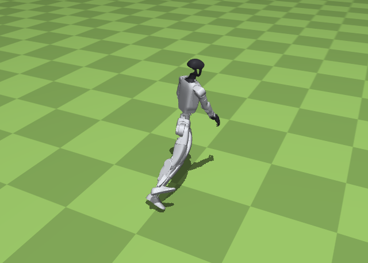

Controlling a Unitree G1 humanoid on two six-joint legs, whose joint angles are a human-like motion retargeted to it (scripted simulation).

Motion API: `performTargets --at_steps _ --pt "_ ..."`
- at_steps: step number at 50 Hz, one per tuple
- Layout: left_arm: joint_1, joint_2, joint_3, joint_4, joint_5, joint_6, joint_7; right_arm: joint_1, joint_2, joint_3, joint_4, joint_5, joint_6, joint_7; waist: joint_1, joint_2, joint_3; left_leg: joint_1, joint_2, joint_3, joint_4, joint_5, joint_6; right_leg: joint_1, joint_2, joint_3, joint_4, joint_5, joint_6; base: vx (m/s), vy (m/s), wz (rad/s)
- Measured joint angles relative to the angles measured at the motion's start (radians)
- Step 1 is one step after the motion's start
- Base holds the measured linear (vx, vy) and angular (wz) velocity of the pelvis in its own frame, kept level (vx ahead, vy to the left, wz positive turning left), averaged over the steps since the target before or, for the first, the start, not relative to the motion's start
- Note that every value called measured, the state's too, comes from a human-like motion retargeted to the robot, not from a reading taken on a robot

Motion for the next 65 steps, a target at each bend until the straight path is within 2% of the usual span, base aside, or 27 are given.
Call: performTargets --at_steps 5,9,14,20,27,34,40,47,52,57,61,65 --pt "-0.003 -0.032 0.053 0.008 0.040 -0.003 -0.007 0.014 -0.007 -0.018 0.037 -0.018 -0.003 0.032 -0.042 -0.077 0.016 0.036 0.000 0.036 -0.041 0.013 -0.009 0.004 0.007 -0.032 -0.032 0.002 0.046 -0.08 -0.57 0.10" --pt "0.009 -0.069 0.101 0.067 0.054 0.007 -0.013 0.031 -0.009 -0.045 0.049 -0.026 -0.006 0.065 -0.137 -0.136 0.047 0.121 0.000 0.089 -0.106 0.044 -0.025 0.018 0.002 -0.082 -0.047 -0.040 0.091 -0.06 -0.54 0.60" --pt "0.049 -0.123 0.121 0.197 0.036 0.039 -0.064 0.065 -0.016 -0.063 0.067 -0.028 -0.001 0.112 -0.234 -0.176 0.075 0.189 0.000 0.137 -0.170 0.105 -0.038 0.041 -0.012 -0.123 -0.046 -0.067 0.106 -0.02 -0.34 0.44" --pt "0.121 -0.182 0.105 0.322 0.029 0.058 -0.166 0.080 -0.027 -0.069 0.077 -0.064 0.007 0.162 -0.234 -0.158 0.072 0.211 0.000 0.130 -0.178 0.126 -0.034 0.051 0.001 -0.073 -0.056 -0.080 0.105 0.02 -0.13 -0.33" --pt "0.171 -0.200 0.103 0.315 0.082 0.055 -0.161 0.065 -0.028 -0.073 0.073 -0.097 -0.001 0.133 -0.231 -0.142 0.058 0.228 0.000 0.120 -0.200 0.120 -0.036 0.066 0.011 -0.051 -0.084 -0.074 0.105 0.05 -0.02 -0.20" --pt "0.112 -0.167 0.065 0.197 0.074 0.039 -0.086 0.026 -0.051 -0.095 0.024 -0.018 -0.004 0.058 -0.280 -0.129 0.134 0.214 0.000 0.162 -0.191 0.091 -0.033 0.045 -0.018 -0.109 -0.012 -0.039 0.102 -0.02 0.09 0.45" --pt "0.073 -0.164 0.019 0.060 0.064 0.014 -0.057 0.014 -0.099 -0.123 0.034 0.002 0.016 0.033 -0.277 -0.034 0.187 0.164 0.000 0.212 -0.166 0.049 -0.033 0.024 -0.045 -0.126 0.060 0.023 0.094 0.00 0.38 0.37" --pt "0.072 -0.148 -0.065 -0.004 0.112 0.006 -0.070 0.030 -0.130 -0.111 0.058 -0.055 0.027 0.030 -0.203 0.082 0.149 0.098 0.000 0.201 -0.102 0.027 -0.033 0.026 -0.081 -0.183 0.057 0.089 0.038 0.08 0.56 -0.01" --pt "0.059 -0.071 -0.119 0.007 0.127 -0.005 -0.035 0.037 -0.092 -0.155 0.035 -0.083 0.031 -0.061 -0.095 0.082 0.061 0.017 0.000 0.163 -0.072 0.025 -0.025 -0.013 -0.088 -0.177 0.067 0.074 -0.001 0.08 0.47 -0.29" --pt "0.059 -0.030 -0.099 0.026 0.063 -0.016 0.022 0.020 -0.050 -0.200 -0.004 -0.054 0.026 -0.164 0.031 0.082 -0.013 -0.049 0.000 0.072 -0.030 -0.005 -0.010 -0.067 -0.061 -0.075 0.062 -0.016 -0.019 0.02 0.27 -0.66" --pt "0.059 -0.023 -0.069 0.057 0.020 -0.010 0.053 0.004 -0.026 -0.197 -0.027 -0.046 0.025 -0.192 0.077 0.082 -0.033 -0.085 0.000 0.047 -0.002 -0.019 -0.003 -0.095 -0.040 -0.004 0.057 -0.057 -0.021 -0.02 0.08 -0.44" --pt "0.052 -0.027 -0.047 0.089 0.009 0.002 0.058 0.005 -0.017 -0.158 -0.047 -0.042 0.021 -0.176 0.042 0.082 -0.014 -0.074 0.000 0.042 -0.020 0.001 0.000 -0.092 -0.033 0.005 0.057 -0.073 -0.016 -0.03 -0.09 0.20"
